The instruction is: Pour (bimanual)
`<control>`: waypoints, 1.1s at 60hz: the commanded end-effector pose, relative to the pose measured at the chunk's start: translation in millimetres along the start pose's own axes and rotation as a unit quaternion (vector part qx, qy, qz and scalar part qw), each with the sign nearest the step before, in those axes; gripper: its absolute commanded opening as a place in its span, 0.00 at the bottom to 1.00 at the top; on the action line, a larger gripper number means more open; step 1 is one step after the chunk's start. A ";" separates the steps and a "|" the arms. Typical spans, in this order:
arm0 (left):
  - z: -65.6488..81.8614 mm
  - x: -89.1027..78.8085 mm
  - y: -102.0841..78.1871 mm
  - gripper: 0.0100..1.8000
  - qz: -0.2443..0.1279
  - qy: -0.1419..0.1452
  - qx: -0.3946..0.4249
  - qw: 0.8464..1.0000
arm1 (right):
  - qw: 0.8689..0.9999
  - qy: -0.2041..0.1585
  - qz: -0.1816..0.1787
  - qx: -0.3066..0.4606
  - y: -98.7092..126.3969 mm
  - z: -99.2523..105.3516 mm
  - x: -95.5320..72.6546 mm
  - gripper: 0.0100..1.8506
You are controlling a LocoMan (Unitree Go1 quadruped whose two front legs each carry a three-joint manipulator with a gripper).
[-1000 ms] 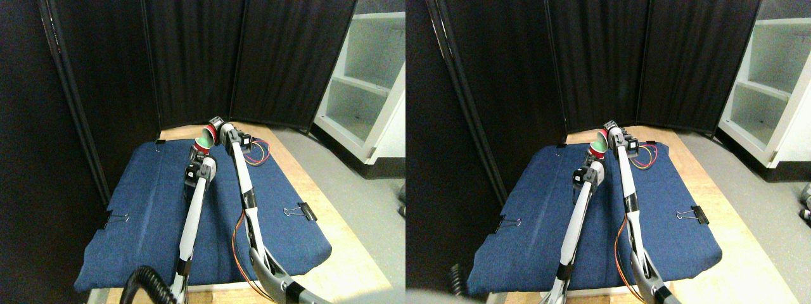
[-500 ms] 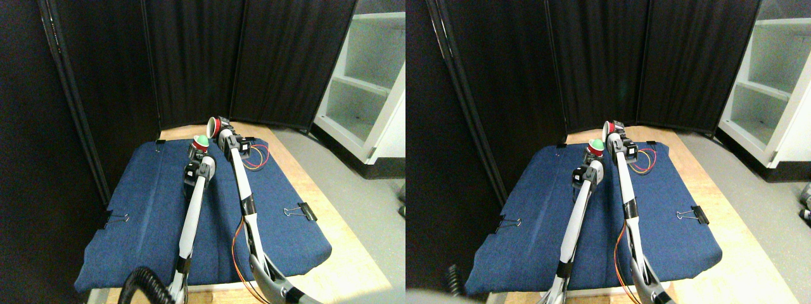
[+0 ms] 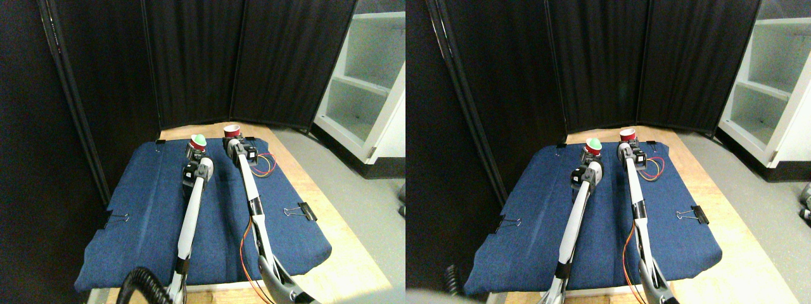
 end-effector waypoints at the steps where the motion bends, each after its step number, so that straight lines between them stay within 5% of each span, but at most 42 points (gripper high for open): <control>1: 4.1 3.0 -3.7 0.00 -0.023 -0.014 -0.012 1.000 | 0.999 -0.011 0.000 0.043 -5.1 1.0 -2.1 0.00; 24: 15.6 11.9 16.9 0.00 -0.030 -0.027 -0.051 0.998 | 0.997 -0.007 0.007 0.073 -32.2 7.7 -5.2 0.00; 47: 14.2 24.9 63.7 0.00 -0.004 -0.055 -0.078 0.995 | 0.998 -0.013 0.003 0.064 -49.1 4.3 -5.6 0.00; 66: 14.2 30.3 84.2 0.00 0.004 -0.072 -0.085 0.994 | 0.998 0.002 0.011 0.058 -57.6 -2.4 -4.2 0.00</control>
